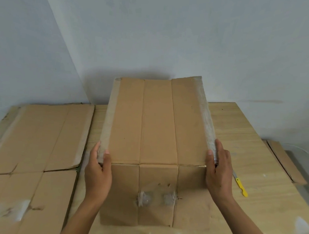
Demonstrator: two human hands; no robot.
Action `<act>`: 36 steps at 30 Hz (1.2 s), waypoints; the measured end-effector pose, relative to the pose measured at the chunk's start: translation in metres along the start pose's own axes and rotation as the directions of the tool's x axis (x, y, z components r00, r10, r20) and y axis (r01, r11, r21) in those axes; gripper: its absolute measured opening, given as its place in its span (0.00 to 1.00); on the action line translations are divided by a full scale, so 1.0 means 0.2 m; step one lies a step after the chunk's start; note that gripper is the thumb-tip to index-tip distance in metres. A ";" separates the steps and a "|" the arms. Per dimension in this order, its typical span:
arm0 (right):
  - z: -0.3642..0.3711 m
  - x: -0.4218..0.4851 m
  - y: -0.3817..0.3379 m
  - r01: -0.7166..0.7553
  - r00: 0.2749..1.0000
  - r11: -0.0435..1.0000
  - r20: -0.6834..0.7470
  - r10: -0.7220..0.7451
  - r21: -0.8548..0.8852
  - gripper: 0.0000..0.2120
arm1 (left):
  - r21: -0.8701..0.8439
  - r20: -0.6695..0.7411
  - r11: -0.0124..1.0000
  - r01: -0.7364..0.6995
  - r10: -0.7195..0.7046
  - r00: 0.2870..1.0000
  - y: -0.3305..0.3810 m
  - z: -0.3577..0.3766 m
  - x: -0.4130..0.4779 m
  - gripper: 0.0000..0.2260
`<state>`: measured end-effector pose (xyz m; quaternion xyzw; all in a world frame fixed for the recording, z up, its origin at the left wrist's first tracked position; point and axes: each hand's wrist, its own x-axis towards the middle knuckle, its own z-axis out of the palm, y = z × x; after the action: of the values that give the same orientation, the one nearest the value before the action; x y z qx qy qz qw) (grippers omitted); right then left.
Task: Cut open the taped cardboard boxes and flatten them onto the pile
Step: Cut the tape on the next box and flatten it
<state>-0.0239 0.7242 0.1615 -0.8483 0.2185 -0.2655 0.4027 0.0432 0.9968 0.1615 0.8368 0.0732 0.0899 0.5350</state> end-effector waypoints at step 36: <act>0.43 0.00 0.41 0.446 0.857 0.795 0.454 -0.245 -0.412 0.12 | 0.477 0.476 0.781 -0.404 0.157 0.865 -0.42 0.34 -0.01 0.27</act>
<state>0.0162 0.7247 0.0495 -0.9836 0.0367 -0.1012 0.1449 0.0547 0.9701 0.0575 0.9572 -0.1460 -0.0329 0.2479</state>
